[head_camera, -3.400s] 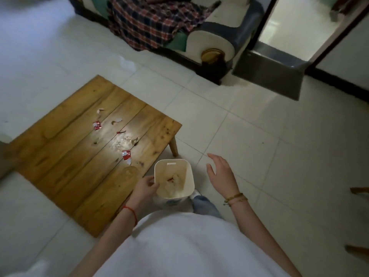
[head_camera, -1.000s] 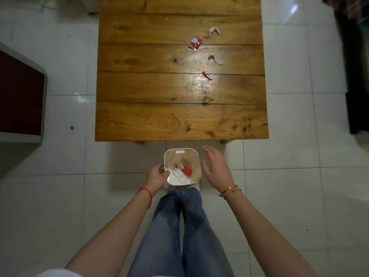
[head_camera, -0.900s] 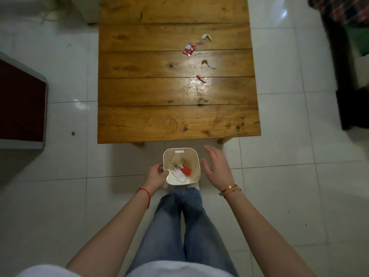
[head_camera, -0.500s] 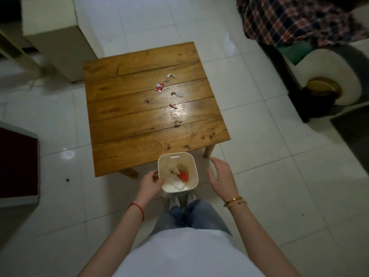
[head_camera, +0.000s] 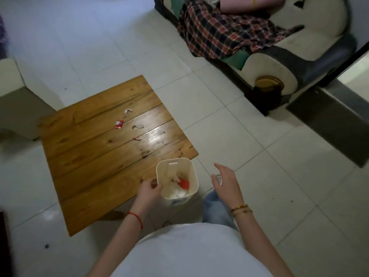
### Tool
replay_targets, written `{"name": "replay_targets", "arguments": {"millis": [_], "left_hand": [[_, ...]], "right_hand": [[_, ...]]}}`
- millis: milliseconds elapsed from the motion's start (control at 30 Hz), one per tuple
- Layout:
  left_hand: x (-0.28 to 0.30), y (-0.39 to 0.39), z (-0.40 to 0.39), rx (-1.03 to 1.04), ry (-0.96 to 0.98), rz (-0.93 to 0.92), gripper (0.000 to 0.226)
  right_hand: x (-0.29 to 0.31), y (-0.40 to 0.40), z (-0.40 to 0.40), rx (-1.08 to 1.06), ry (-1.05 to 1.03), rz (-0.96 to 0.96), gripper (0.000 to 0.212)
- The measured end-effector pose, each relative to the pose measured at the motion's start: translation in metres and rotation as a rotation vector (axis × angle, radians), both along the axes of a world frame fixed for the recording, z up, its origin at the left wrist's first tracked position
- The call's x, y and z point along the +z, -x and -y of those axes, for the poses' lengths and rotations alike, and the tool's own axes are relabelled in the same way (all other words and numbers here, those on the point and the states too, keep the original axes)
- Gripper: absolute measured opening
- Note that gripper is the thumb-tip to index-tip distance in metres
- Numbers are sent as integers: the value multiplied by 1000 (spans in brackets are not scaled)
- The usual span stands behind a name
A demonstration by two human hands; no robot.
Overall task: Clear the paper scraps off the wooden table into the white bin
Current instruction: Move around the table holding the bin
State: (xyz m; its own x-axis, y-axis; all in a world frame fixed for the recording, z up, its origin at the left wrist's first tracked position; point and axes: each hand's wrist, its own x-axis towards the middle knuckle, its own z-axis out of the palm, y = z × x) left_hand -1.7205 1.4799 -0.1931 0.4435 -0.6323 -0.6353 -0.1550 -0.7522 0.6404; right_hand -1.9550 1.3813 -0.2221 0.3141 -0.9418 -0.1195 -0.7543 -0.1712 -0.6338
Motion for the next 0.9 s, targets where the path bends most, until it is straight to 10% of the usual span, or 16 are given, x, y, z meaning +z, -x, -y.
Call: {"name": "replay_targets", "arguments": {"millis": [900], "left_hand": [[5, 81, 350, 531, 38, -120, 42]], "right_hand": [[35, 15, 439, 554, 31, -24, 42]]}}
